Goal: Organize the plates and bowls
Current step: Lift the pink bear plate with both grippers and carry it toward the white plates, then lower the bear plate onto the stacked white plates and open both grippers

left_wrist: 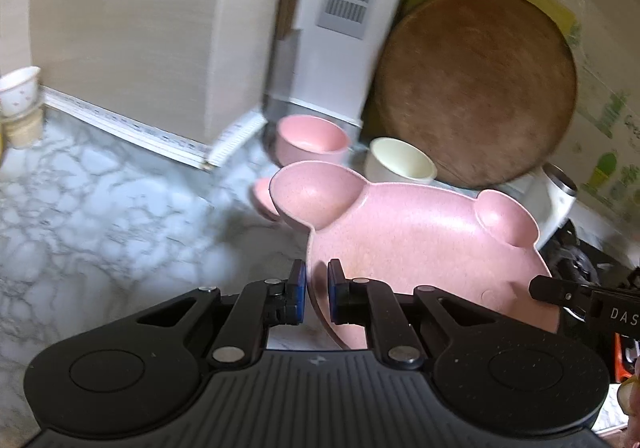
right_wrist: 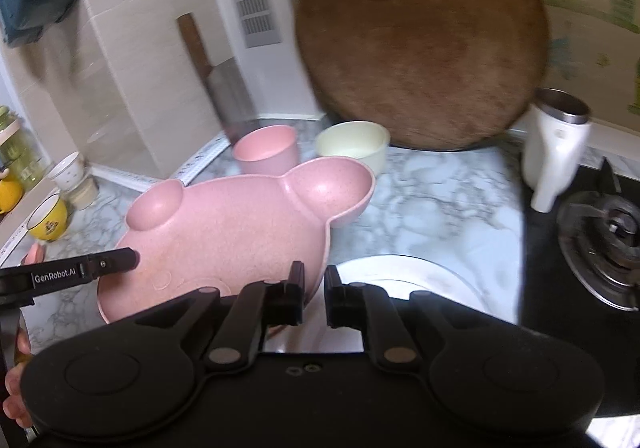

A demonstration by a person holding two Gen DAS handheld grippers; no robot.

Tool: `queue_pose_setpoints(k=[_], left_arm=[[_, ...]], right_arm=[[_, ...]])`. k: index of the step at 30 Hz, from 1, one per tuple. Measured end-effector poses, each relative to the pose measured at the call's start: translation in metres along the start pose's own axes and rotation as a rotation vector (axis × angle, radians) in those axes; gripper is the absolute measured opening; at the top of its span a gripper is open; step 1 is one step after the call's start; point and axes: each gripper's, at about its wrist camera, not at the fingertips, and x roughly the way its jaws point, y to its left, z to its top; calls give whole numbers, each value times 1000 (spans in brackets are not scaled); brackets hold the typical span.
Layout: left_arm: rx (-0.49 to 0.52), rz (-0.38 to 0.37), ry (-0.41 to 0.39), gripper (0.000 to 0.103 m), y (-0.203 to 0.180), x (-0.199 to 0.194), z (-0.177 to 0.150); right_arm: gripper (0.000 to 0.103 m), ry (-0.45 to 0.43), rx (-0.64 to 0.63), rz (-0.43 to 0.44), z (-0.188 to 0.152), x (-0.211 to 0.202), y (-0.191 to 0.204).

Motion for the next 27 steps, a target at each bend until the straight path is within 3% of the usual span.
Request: queue_pose_setpoints(k=[18, 27], left_arm=[[137, -92, 77, 10, -81, 52, -20], [167, -108, 125, 10, -92, 78, -30]], right_arm=[[11, 17, 88, -137, -34, -11, -73], [11, 42, 94, -179, -46, 2, -85]])
